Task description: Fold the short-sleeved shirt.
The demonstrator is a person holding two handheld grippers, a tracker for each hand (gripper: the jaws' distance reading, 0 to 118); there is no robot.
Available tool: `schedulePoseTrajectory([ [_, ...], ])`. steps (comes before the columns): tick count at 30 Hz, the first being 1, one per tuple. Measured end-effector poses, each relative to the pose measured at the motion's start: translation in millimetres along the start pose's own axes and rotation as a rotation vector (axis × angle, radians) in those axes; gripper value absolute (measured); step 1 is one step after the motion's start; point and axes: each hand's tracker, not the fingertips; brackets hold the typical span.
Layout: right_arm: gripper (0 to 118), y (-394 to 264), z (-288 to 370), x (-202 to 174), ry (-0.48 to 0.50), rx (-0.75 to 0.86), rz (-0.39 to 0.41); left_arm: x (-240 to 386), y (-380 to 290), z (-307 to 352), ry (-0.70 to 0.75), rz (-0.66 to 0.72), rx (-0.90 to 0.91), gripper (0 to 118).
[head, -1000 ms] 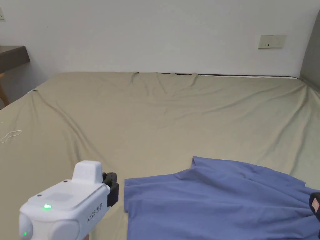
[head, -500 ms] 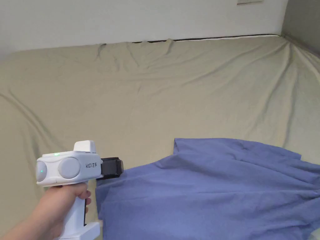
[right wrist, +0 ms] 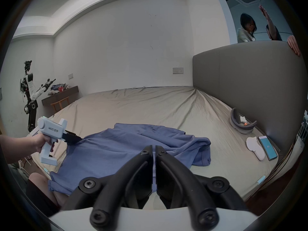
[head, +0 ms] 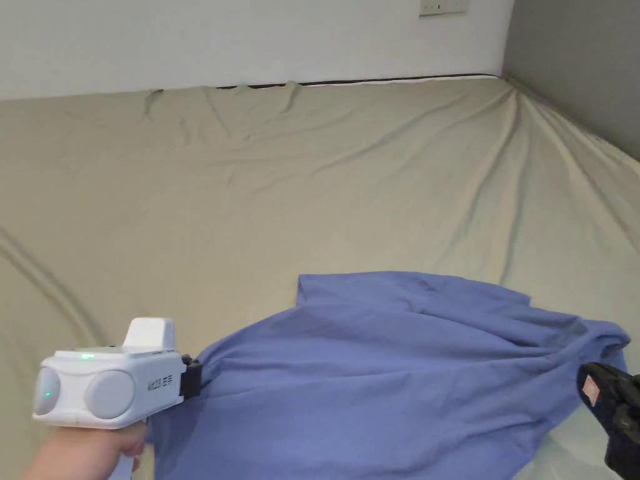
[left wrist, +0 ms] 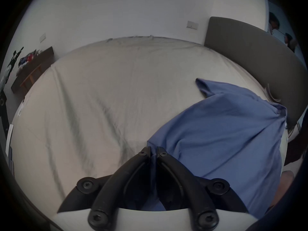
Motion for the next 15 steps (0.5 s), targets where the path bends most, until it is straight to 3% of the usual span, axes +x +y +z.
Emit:
schedulePoseTrajectory([
  [4,3,2,3,13,-0.045,-0.025,-0.039,-12,12,47,-0.022,0.119,0.164,3],
  [6,3,2,2,25,-0.022,-0.073,-0.132,-20,16,71,-0.031,0.152,0.216,3],
  [9,3,3,-10,51,-0.081,-0.112,-0.216,-28,15,105,-0.048,0.185,0.281,3],
  [11,6,5,-25,70,-0.051,-0.155,-0.136,-34,14,117,-0.053,0.185,0.280,3],
  [12,9,6,-34,79,-0.100,-0.185,-0.077,-33,15,121,-0.049,0.182,0.283,3],
  [13,30,6,-45,90,-0.148,-0.199,-0.060,-33,15,122,-0.038,0.177,0.287,3],
  [15,68,0,-75,116,-0.161,-0.255,-0.107,-33,14,122,-0.026,0.177,0.285,3],
])
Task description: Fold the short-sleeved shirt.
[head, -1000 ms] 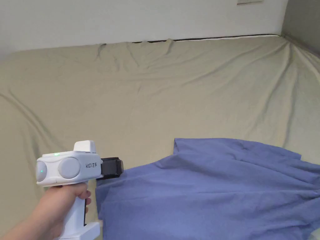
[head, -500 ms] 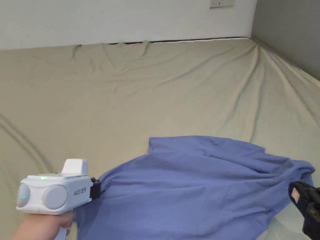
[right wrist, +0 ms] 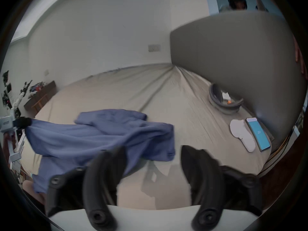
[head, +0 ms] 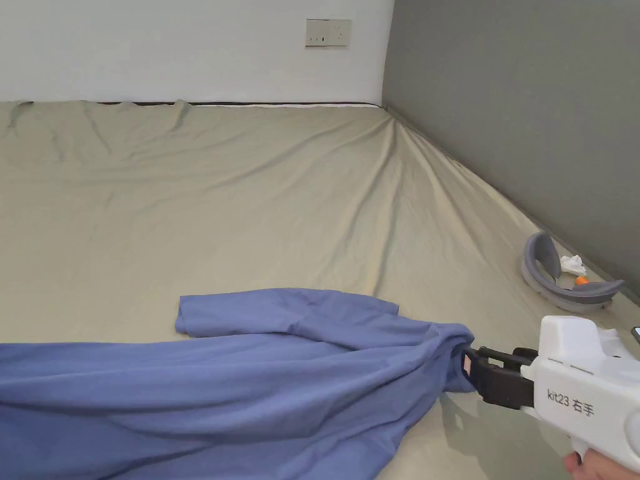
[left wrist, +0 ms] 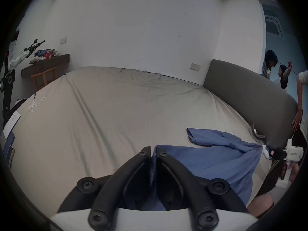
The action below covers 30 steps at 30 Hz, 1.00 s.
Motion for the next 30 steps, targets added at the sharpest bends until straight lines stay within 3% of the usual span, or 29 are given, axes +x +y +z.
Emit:
schedulePoseTrajectory([
  [1,77,1,-19,10,-0.005,-0.052,-0.016,-3,0,-6,0.006,0.014,-0.002,3],
  [5,76,-12,-85,32,-0.073,-0.171,0.016,-2,-7,-11,0.006,0.044,-0.027,3],
  [6,72,-17,-96,34,-0.062,-0.193,0.015,-1,-9,-12,0.012,0.038,-0.036,3],
  [7,55,-21,-105,31,-0.042,-0.234,-0.010,0,-11,-13,0.016,0.029,-0.046,3],
  [8,50,-25,-111,29,0.016,-0.242,-0.034,1,-13,-13,0.016,0.031,-0.050,3],
  [10,55,-28,-106,18,-0.011,-0.117,0.031,0,-16,-16,0.017,0.044,-0.065,3],
  [13,52,-26,-108,11,0.024,-0.162,0.132,1,-24,-20,0.015,0.047,-0.082,3],
  [14,40,-26,-105,5,0.029,-0.158,0.118,3,-27,-21,0.015,0.044,-0.090,3],
  [15,15,-26,-103,6,0.042,-0.160,0.121,4,-29,-22,0.014,0.044,-0.097,3],
  [16,8,-25,-103,7,0.099,-0.152,0.109,6,-31,-22,0.012,0.043,-0.101,3],
  [17,8,-25,-103,7,0.125,-0.155,0.088,6,-32,-22,0.010,0.043,-0.103,3],
  [20,7,-24,-98,6,0.075,-0.130,0.103,7,-28,-15,0.015,0.034,-0.093,3],
  [24,7,-11,-65,16,0.065,0.019,-0.008,-2,-6,9,0.014,0.058,-0.033,3],
  [30,7,26,19,21,0.031,0.221,0.011,-9,32,59,0.055,0.011,0.091,3],
])
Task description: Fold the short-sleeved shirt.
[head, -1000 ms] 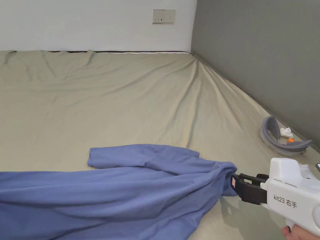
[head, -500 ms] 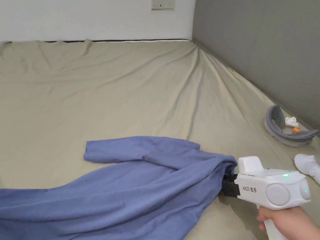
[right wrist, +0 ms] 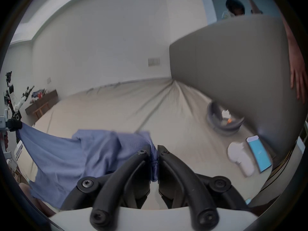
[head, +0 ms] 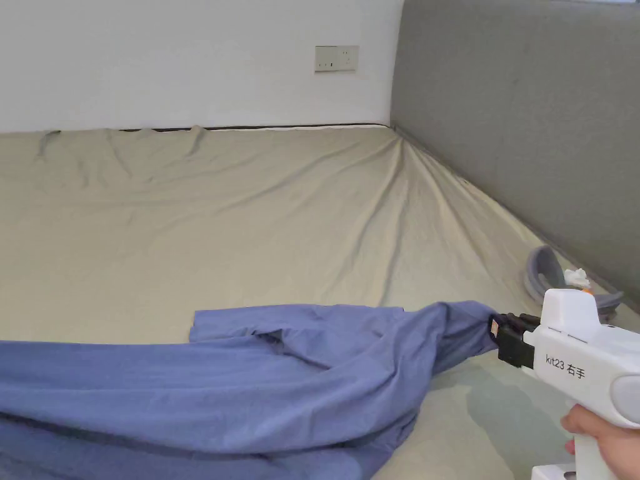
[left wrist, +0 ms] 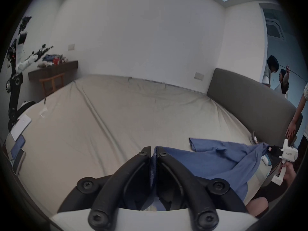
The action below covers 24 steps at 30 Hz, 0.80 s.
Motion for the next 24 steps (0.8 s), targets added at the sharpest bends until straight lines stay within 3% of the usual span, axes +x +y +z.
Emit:
schedulePoseTrajectory([
  [6,7,39,86,-17,-0.007,0.178,0.147,-7,31,49,0.010,-0.011,0.096,3],
  [10,7,63,128,-23,-0.042,0.255,0.145,-11,49,87,0.007,-0.004,0.178,3],
  [12,7,76,143,-23,-0.089,0.335,0.213,-16,58,103,0.020,-0.011,0.209,3],
  [16,7,91,161,-16,-0.097,0.324,0.105,-32,75,129,0.046,0.034,0.252,3],
  [24,7,136,168,-42,-0.108,0.434,0.142,-34,117,135,0.067,0.052,0.311,3],
])
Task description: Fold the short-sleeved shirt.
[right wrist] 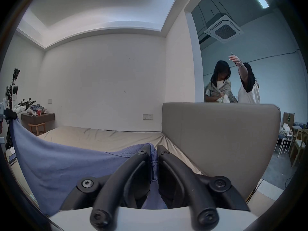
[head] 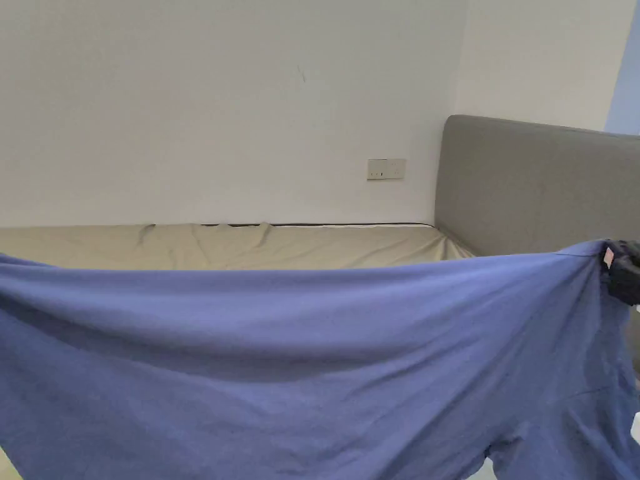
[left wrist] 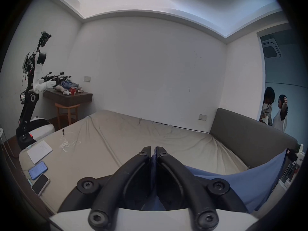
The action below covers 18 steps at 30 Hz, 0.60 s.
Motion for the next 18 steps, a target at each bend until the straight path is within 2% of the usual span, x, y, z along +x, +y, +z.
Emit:
schedulePoseTrajectory([
  [4,7,19,-35,-13,-0.004,0.016,0.015,9,22,-31,0.017,-0.021,0.010,3],
  [7,7,30,-74,-26,-0.005,0.053,0.069,13,38,-63,0.042,-0.006,0.057,3],
  [11,6,37,-140,-39,-0.020,0.038,0.032,25,55,-118,0.057,0.009,0.057,3],
  [15,6,47,-202,-51,-0.045,0.059,0.067,41,68,-169,0.086,-0.142,0.085,3],
  [18,6,56,-244,-58,-0.065,0.082,0.076,48,79,-203,0.127,-0.191,0.139,3],
])
